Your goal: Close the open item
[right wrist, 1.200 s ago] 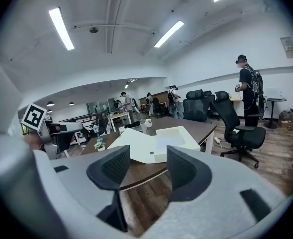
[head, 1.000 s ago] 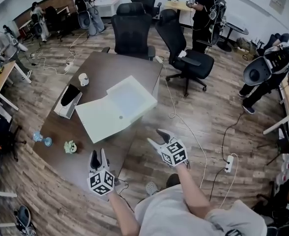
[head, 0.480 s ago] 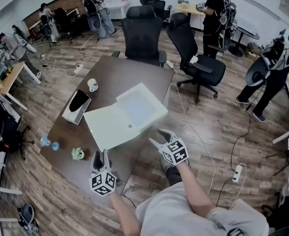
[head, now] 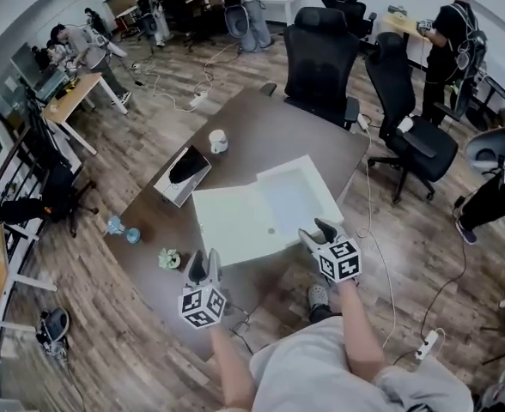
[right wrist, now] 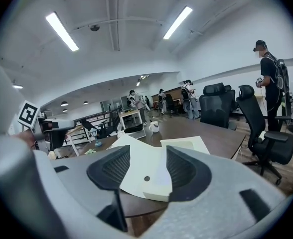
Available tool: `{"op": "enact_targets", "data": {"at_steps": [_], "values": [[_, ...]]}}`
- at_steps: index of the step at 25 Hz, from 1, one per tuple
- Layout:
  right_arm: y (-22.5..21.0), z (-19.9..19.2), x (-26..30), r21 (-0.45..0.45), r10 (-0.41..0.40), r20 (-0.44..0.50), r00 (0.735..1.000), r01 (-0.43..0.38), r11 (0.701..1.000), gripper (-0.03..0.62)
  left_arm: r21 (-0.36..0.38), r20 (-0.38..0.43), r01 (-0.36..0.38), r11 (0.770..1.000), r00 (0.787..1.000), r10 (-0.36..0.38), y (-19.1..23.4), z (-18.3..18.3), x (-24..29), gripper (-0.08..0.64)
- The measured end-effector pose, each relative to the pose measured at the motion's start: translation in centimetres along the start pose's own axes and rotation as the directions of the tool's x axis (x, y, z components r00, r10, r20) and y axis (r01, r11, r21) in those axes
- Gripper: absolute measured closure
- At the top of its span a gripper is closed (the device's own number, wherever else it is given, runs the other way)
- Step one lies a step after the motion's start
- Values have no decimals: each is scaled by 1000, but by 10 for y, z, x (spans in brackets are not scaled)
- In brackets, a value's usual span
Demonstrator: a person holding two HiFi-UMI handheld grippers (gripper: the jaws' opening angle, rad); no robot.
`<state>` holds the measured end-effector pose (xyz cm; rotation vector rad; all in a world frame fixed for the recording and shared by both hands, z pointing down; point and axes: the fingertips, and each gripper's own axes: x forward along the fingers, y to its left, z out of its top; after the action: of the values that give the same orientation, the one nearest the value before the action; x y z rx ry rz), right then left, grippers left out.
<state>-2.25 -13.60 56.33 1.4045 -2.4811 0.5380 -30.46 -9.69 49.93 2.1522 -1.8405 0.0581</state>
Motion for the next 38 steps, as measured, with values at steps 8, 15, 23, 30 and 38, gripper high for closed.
{"op": "enact_targets", "data": {"at_steps": [8, 15, 23, 30, 38], "values": [[-51, -10, 46, 14, 42, -66, 997, -41, 999, 362, -1, -44, -90, 996, 995, 90, 9, -9, 34, 407], [-98, -5, 67, -9, 74, -101, 992, -75, 997, 362, -54, -33, -176, 983, 984, 174, -1, -17, 62, 414], [-153, -17, 78, 9, 86, -143, 986, -86, 996, 362, -79, -47, -208, 975, 978, 205, -26, -36, 83, 414], [-173, -44, 84, 15, 90, -203, 975, -88, 996, 361, -102, -69, -281, 954, 959, 275, -14, -56, 74, 414], [-194, -67, 99, 45, 61, -241, 969, -51, 998, 359, -126, -99, -380, 917, 924, 369, 23, -74, 61, 414]]}}
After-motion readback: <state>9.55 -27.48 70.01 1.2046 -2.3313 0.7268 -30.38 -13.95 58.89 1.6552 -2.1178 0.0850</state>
